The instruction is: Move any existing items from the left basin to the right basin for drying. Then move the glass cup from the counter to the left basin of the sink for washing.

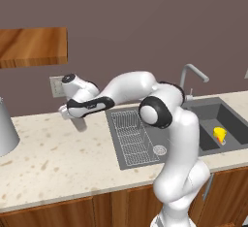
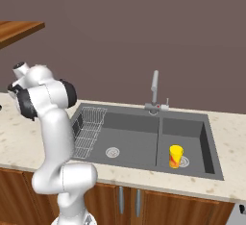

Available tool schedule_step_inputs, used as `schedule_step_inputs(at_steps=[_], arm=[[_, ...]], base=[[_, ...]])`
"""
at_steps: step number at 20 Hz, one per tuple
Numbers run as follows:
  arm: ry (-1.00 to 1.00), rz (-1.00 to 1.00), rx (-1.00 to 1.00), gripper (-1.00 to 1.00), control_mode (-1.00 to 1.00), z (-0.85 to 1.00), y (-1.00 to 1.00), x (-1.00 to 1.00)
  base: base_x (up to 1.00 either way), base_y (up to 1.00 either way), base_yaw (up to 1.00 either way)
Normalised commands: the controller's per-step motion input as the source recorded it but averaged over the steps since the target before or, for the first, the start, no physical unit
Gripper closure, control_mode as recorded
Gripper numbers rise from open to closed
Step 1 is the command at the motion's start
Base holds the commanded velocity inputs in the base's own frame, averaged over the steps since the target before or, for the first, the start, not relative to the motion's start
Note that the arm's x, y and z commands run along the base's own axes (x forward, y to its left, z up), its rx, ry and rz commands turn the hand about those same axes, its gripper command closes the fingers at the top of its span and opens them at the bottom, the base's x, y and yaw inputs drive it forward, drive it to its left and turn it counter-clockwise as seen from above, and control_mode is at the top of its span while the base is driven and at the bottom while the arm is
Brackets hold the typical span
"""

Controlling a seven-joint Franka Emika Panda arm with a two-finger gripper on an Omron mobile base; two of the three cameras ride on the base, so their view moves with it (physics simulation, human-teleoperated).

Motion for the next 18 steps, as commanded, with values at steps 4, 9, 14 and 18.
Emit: schedule_step_inputs(at_steps=[4,9,14,18], arm=[[-0.04,-0.01,0.02,1.00,-1.00,0.07,-0.56,0.00],[0.00,-0.02,0.04,1.00,-1.00,0.01,-0.65,0.00],[0.00,-0.02,0.05,1.00,-1.00,0.00,-0.70,0.00],[0.00,-0.03,0.06,1.00,-1.00,0.01,-0.71,0.00]], base=[[0.00,0.00,0.00],[0.00,0.00,0.00],[0.00,0.00,0.00],[0.00,0.00,0.00]])
